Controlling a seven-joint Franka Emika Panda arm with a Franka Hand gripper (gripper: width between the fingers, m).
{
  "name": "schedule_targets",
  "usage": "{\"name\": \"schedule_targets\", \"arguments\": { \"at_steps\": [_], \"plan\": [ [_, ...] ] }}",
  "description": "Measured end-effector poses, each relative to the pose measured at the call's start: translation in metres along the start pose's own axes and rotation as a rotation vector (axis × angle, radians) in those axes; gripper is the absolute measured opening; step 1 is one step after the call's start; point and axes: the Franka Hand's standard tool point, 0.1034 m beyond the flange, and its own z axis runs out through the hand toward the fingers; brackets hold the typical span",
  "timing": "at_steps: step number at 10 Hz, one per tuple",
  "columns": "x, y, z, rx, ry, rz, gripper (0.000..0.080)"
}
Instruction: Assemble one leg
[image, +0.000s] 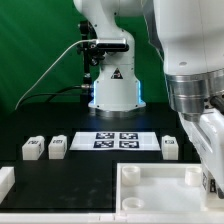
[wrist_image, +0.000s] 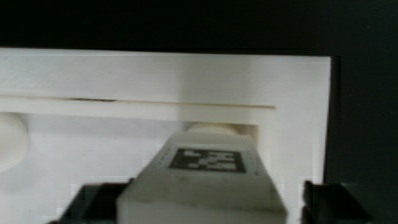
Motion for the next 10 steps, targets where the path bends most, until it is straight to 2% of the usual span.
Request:
{"name": "schedule_targets", "arguments": {
  "at_steps": [1, 2, 3, 4, 7, 8, 10],
  "plan": [
    [-0.006, 0.005, 0.005, -0.003, 0.008, -0.137, 0.0606],
    [-0.010, 0.008, 0.006, -0.009, 0.006, -0.192, 0.0641],
    [-0.011, 0.008, 0.001, -0.015, 0.011, -0.389, 0.0641],
    [-0.014, 0.010, -0.005, -0.033, 0.046, -0.615, 0.0647],
    [-0.012, 0.010, -0.003, -0.041, 0.043, -0.963, 0.0649],
    [-0.008, 0.007, -0.009, -0.070, 0.087, -1.260, 0.0649],
    [-0.008, 0.006, -0.008, -0.074, 0.087, -1.379, 0.0649]
  ]
}}
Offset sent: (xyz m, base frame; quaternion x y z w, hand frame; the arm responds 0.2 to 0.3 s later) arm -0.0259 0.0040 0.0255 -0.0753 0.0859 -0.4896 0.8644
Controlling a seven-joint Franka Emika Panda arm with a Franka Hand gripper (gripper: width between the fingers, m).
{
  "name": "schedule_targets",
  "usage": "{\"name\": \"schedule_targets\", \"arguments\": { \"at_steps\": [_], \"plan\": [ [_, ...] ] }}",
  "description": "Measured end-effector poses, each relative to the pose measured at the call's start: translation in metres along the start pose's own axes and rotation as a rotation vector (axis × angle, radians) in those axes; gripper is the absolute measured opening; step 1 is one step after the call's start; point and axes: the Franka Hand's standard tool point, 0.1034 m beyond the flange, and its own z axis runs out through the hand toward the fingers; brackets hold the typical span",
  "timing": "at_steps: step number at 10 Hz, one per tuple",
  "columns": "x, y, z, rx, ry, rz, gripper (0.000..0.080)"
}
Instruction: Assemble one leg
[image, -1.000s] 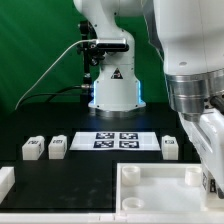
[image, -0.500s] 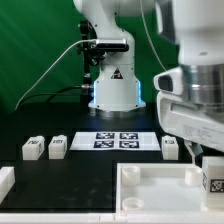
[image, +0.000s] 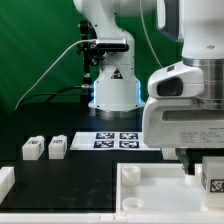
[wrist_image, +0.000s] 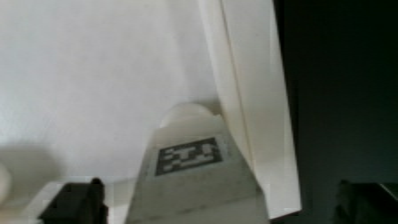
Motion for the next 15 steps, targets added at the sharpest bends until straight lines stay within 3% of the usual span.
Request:
{"name": "schedule_targets", "arguments": {
  "at_steps": [1, 2, 3, 4, 5, 7, 9, 10, 11, 13, 14, 15],
  "plan": [
    [-0.0003, -0.0007, 0.0004, 0.003, -0.001, 0.060, 0.0537],
    [-0.0005, -0.0009, 0.0006, 0.003, -0.002, 0.092, 0.0361],
    [-0.0014, -0.0010, 0.0013, 0.007, -0.006, 0.242, 0.0361],
    [-0.0013, -0.0004, 0.0016, 0.007, -0.007, 0.299, 0.0298],
    [-0.0013, -0.0008, 0.0017, 0.012, -0.010, 0.433, 0.0298],
    [0.0012, 0.0006, 0.0003, 0.049, -0.032, 0.806, 0.0298],
    [0.0062, 0.0024, 0.0034, 0.124, -0.069, 1.247, 0.0298],
    [0.0055, 0.0024, 0.0051, 0.144, -0.090, 1.363, 0.0298],
    [0.0046, 0.0003, 0.0062, 0.143, -0.101, 1.513, 0.0297],
    [0.0046, 0.0005, 0.0062, 0.143, -0.100, 1.503, 0.0297],
    [0.0043, 0.0006, 0.0064, 0.144, -0.097, 1.448, 0.0380],
    [0.0031, 0.0017, 0.0069, 0.140, -0.095, 1.372, 0.0562]
  ]
}}
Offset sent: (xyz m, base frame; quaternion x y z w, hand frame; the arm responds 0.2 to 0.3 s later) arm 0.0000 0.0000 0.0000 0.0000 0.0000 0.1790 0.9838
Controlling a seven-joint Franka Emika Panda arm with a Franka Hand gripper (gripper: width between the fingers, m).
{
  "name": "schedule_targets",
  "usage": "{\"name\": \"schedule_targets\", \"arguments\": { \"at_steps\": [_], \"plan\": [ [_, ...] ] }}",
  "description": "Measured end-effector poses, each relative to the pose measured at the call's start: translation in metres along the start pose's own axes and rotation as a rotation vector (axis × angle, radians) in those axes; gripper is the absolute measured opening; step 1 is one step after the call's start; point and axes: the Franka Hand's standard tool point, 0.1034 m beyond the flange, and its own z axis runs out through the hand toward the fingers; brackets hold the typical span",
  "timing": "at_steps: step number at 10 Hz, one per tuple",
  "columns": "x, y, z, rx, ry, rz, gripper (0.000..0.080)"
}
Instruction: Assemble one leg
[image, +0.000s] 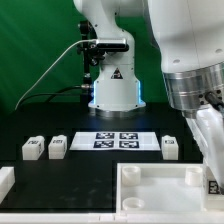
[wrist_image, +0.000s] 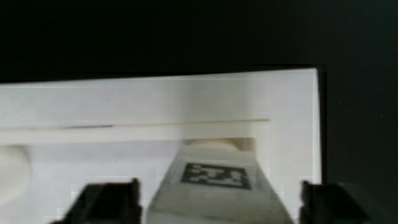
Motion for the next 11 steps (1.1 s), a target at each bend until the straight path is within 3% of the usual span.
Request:
{"name": "schedule_targets", "arguments": {
  "at_steps": [1, 2, 3, 7, 8, 9, 10, 11],
  "plan": [
    [0.000, -0.001, -0.002, 0.001, 0.005, -0.166, 0.0562],
    [-0.003, -0.002, -0.005, 0.002, 0.015, -0.320, 0.0631],
    [-0.011, -0.002, -0.007, 0.001, 0.033, -0.479, 0.0644],
    [0.004, -0.006, -0.008, -0.025, 0.074, -1.243, 0.0649],
    [0.014, -0.010, -0.006, -0.012, 0.102, -1.416, 0.0649],
    [0.010, -0.009, -0.006, 0.001, 0.094, -1.264, 0.0616],
    [0.010, -0.010, -0.005, -0.001, 0.097, -1.283, 0.0436],
    [0.008, -0.010, -0.005, 0.014, 0.088, -1.113, 0.0436]
  ]
}}
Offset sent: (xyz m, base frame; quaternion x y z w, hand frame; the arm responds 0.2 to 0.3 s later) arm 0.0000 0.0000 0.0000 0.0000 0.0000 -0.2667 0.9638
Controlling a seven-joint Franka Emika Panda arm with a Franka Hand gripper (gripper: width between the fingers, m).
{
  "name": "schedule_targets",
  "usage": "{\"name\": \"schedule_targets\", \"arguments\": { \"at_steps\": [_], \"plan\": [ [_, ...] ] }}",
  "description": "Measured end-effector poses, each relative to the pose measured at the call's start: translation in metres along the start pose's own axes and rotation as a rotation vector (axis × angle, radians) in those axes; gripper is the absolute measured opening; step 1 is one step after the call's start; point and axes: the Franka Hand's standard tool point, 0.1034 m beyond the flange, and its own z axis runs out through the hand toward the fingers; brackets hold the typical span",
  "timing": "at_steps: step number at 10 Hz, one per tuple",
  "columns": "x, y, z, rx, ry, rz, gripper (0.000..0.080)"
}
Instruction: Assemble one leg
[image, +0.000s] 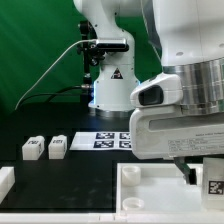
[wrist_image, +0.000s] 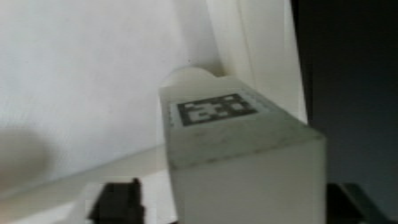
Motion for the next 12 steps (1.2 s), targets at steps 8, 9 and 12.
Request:
{"name": "schedule_targets", "arguments": {
  "at_steps": [8, 9, 12],
  "plan": [
    [-0.007, 0.006, 0.002, 0.032, -0.056, 1.490, 0.0300],
    [-0.007, 0.005, 0.001, 0.033, -0.053, 1.541, 0.0300],
    [-0.010, 0.003, 0.003, 0.030, -0.051, 1.385, 0.0558]
  ]
}}
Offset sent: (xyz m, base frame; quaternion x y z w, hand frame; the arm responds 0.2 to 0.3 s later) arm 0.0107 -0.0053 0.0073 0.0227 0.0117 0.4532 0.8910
